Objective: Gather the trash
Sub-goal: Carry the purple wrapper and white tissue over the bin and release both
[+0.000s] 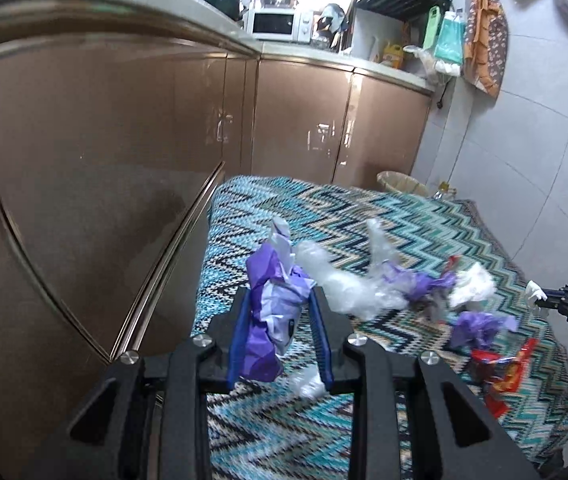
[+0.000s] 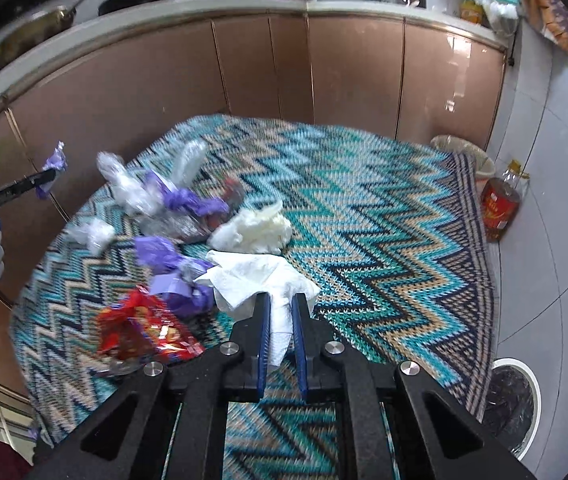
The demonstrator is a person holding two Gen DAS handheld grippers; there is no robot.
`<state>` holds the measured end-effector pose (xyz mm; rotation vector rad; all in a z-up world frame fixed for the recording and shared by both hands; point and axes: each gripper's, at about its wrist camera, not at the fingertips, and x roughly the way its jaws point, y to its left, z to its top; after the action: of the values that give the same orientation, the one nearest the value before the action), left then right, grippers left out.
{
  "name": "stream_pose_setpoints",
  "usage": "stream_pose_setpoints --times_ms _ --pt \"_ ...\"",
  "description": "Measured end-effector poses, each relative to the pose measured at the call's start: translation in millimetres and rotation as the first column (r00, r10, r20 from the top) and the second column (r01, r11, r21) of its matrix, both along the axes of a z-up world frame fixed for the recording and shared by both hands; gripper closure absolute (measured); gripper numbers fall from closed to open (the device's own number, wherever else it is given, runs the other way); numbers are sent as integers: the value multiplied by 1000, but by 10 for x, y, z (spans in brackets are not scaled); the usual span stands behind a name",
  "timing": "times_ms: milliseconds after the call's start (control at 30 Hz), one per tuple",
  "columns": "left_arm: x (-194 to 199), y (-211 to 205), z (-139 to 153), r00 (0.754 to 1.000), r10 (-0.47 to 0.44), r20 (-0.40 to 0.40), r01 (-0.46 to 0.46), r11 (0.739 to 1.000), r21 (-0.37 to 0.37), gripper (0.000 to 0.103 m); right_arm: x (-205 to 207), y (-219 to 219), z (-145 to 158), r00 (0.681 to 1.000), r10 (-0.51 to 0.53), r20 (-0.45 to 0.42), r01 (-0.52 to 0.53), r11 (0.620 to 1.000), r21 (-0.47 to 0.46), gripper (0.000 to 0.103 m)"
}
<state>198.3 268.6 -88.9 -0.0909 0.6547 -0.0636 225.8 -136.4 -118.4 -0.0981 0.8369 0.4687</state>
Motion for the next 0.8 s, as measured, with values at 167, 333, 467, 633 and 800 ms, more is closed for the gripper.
stream_pose_setpoints --times_ms 167,333,467,633,800 --pt "-256 -221 254 999 -26 43 26 1000 7 75 -339 -168 273 998 -13 65 10 999 47 93" --pt "-479 -594 510 995 -59 81 59 998 -4 75 -689 -462 544 989 -41 142 26 994 102 93" --pt "-569 -995 638 990 -103 95 103 995 1 75 -889 -756 675 980 -70 186 44 990 136 93" --pt "-547 -1744 742 971 -222 88 222 975 14 75 -1082 -1238 700 969 -129 211 97 982 160 93" --pt "-321 -2747 689 916 -399 38 398 917 13 75 -1177 -1799 562 955 -231 189 199 965 173 93"
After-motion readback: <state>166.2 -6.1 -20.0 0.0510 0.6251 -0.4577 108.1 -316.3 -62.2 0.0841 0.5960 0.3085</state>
